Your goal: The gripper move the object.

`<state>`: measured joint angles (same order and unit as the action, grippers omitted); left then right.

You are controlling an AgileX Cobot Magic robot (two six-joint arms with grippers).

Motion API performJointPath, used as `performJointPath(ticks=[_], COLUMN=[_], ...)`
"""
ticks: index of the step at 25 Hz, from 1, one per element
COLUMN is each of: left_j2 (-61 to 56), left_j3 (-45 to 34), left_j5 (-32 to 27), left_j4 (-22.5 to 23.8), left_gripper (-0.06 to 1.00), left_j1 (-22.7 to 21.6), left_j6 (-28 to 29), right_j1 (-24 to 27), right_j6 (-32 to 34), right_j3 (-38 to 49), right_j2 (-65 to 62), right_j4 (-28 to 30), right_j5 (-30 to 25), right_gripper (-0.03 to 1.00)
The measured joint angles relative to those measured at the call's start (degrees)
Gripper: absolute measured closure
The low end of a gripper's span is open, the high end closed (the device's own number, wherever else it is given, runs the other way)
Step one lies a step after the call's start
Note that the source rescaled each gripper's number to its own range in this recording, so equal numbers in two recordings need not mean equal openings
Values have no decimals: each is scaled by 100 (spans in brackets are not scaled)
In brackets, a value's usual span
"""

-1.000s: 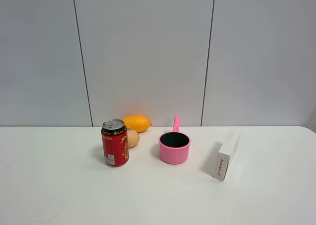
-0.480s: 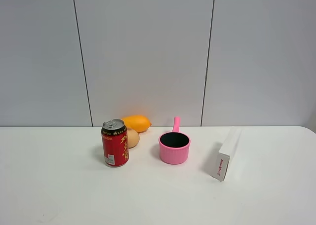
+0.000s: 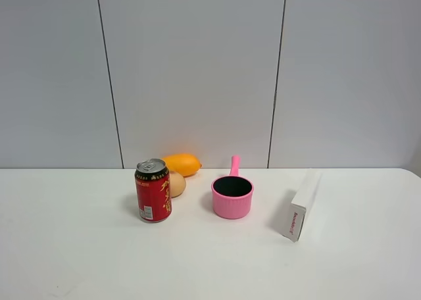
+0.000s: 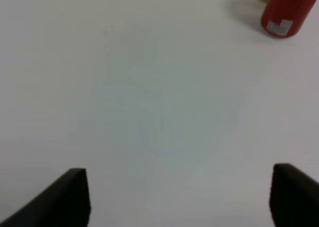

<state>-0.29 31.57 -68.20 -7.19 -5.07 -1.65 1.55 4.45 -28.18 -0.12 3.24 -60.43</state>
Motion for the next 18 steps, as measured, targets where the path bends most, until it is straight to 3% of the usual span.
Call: performJointPath(ticks=[8,18], left_j2=[-7,-7], left_j3=[-225,-261], left_j5=[673,773], left_j4=[208,420], left_gripper=[73,73], left_j1=[0,0], left_j6=[-23,165], right_j1=[0,0], right_j6=[0,0], right_j3=[0,0], right_j2=[0,0], right_j4=[0,0], right_j5=[0,0], right_gripper=[-3,-3])
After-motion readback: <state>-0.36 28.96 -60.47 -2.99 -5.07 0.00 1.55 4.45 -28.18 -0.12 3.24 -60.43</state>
